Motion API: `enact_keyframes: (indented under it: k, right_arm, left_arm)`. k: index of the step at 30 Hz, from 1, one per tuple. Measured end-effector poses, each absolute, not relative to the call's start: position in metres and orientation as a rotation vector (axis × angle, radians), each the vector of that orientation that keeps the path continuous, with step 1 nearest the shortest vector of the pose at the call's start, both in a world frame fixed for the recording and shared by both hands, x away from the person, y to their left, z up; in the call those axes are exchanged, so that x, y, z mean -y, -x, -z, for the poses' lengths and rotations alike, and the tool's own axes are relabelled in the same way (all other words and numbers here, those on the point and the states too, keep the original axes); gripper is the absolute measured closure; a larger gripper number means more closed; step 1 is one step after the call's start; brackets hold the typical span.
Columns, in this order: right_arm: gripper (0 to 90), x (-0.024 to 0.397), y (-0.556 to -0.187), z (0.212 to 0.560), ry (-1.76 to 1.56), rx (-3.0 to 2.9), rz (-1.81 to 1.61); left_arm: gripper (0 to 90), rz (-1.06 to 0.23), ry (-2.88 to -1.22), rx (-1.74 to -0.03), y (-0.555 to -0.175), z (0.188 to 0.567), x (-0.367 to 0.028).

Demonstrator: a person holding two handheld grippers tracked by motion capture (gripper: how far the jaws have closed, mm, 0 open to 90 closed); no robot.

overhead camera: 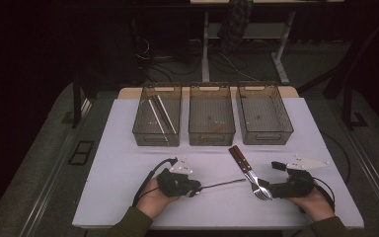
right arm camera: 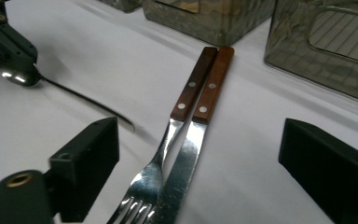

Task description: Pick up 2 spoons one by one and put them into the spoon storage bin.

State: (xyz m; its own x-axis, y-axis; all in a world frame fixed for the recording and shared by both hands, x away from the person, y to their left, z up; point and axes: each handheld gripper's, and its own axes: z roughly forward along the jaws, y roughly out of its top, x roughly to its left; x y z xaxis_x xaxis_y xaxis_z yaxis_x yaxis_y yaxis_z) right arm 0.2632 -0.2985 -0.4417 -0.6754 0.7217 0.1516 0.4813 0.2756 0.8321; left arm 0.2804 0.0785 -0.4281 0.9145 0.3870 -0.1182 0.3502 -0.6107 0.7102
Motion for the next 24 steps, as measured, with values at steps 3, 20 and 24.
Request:
enact_keyframes:
  k: [3, 20, 24]
  right_arm:
    - [10.4, 0.296, -0.262, 0.441, -1.104, -2.294, -1.362]
    - [10.4, 0.295, -0.263, 0.443, -1.099, -2.299, -1.336]
    - [10.4, 0.296, -0.264, 0.443, -1.103, -2.297, -1.336]
  left_arm:
    - [87.4, -0.074, -2.271, -0.529, -0.282, 0.425, -0.083]
    - [87.4, -0.16, -2.165, -0.578, -0.294, 0.406, -0.107]
    - [87.4, -0.184, -2.141, -0.595, -0.298, 0.402, -0.114]
